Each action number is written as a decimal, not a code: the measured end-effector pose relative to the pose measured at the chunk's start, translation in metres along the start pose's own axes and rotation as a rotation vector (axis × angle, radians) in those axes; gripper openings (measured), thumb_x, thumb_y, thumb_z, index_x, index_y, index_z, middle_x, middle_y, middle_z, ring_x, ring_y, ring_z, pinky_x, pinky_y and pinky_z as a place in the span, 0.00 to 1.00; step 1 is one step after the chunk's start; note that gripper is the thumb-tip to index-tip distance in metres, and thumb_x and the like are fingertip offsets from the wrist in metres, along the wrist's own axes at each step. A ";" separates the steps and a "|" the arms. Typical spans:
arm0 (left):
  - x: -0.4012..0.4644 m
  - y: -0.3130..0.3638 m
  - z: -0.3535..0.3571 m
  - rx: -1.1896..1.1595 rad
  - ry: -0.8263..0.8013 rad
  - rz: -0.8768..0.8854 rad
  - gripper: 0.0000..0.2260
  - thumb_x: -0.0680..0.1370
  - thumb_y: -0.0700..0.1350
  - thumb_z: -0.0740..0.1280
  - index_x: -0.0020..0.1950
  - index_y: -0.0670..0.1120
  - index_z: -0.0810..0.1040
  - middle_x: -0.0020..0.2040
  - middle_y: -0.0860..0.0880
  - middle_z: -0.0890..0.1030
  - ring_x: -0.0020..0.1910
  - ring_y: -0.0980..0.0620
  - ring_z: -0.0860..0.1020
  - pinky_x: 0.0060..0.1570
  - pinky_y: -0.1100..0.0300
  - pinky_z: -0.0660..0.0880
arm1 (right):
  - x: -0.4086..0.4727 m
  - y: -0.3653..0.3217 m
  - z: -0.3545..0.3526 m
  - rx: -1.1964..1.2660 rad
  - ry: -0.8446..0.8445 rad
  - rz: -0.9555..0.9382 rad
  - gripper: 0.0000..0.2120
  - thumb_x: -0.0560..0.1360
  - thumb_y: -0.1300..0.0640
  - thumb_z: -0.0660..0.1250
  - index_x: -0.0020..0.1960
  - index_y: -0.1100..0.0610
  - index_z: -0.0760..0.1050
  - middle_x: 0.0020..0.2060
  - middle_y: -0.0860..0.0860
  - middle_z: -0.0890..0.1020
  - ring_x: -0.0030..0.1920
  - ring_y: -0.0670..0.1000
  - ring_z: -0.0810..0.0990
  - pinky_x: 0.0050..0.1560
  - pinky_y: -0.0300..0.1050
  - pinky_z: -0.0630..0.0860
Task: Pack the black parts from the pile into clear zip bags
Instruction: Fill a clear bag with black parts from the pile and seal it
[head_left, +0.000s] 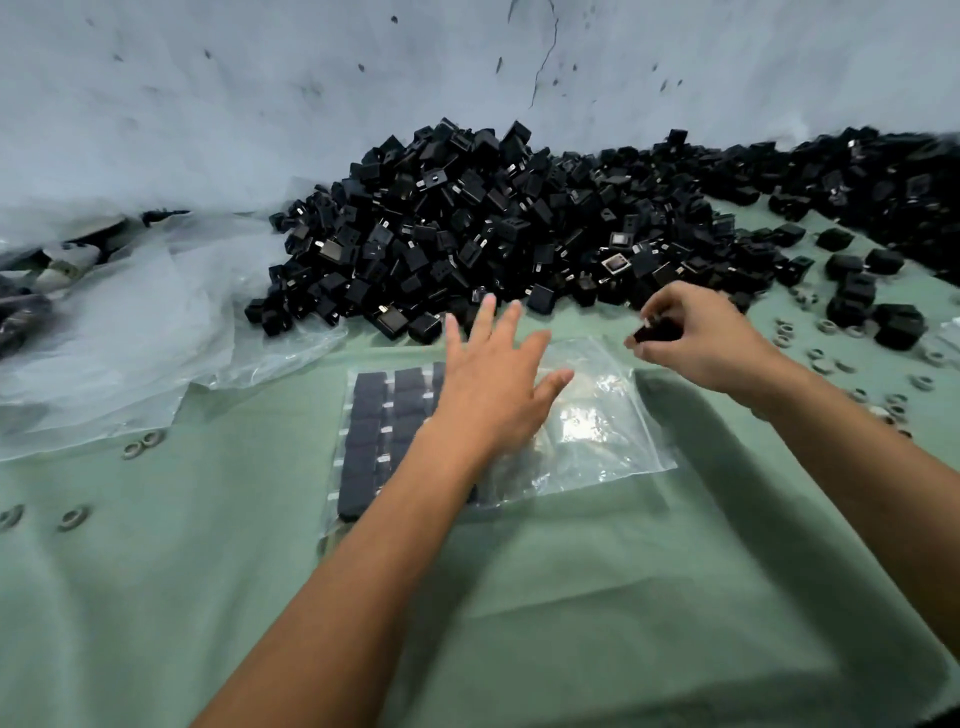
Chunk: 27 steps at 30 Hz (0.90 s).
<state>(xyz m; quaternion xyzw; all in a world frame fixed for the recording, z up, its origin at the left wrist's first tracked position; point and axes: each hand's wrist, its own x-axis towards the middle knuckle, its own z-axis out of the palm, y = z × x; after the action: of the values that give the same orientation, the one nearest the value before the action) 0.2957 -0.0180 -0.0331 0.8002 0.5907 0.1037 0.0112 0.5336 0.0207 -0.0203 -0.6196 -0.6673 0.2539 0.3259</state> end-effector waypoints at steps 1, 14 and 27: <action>0.007 0.011 -0.001 -0.021 0.017 0.086 0.23 0.84 0.60 0.56 0.79 0.58 0.63 0.84 0.46 0.51 0.83 0.44 0.41 0.78 0.36 0.38 | -0.009 0.004 -0.002 0.053 -0.068 0.023 0.11 0.73 0.65 0.77 0.52 0.56 0.79 0.47 0.54 0.86 0.48 0.52 0.86 0.50 0.45 0.81; 0.040 0.023 -0.050 0.002 0.049 0.449 0.05 0.75 0.44 0.77 0.48 0.53 0.85 0.67 0.51 0.75 0.72 0.48 0.65 0.65 0.50 0.70 | -0.020 -0.002 0.008 0.265 -0.581 -0.023 0.10 0.76 0.64 0.76 0.55 0.61 0.79 0.45 0.57 0.88 0.38 0.49 0.80 0.35 0.38 0.72; 0.031 0.009 -0.086 -0.135 0.152 0.528 0.04 0.76 0.40 0.74 0.47 0.49 0.85 0.57 0.52 0.78 0.62 0.49 0.69 0.60 0.54 0.71 | 0.001 -0.052 0.063 0.044 -1.011 -0.274 0.11 0.75 0.55 0.79 0.57 0.53 0.86 0.50 0.51 0.88 0.45 0.57 0.88 0.45 0.49 0.85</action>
<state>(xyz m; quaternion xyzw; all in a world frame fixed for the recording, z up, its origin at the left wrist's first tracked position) 0.2973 0.0002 0.0568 0.9136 0.3528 0.2019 -0.0070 0.4520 0.0199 -0.0227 -0.3197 -0.8109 0.4901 0.0065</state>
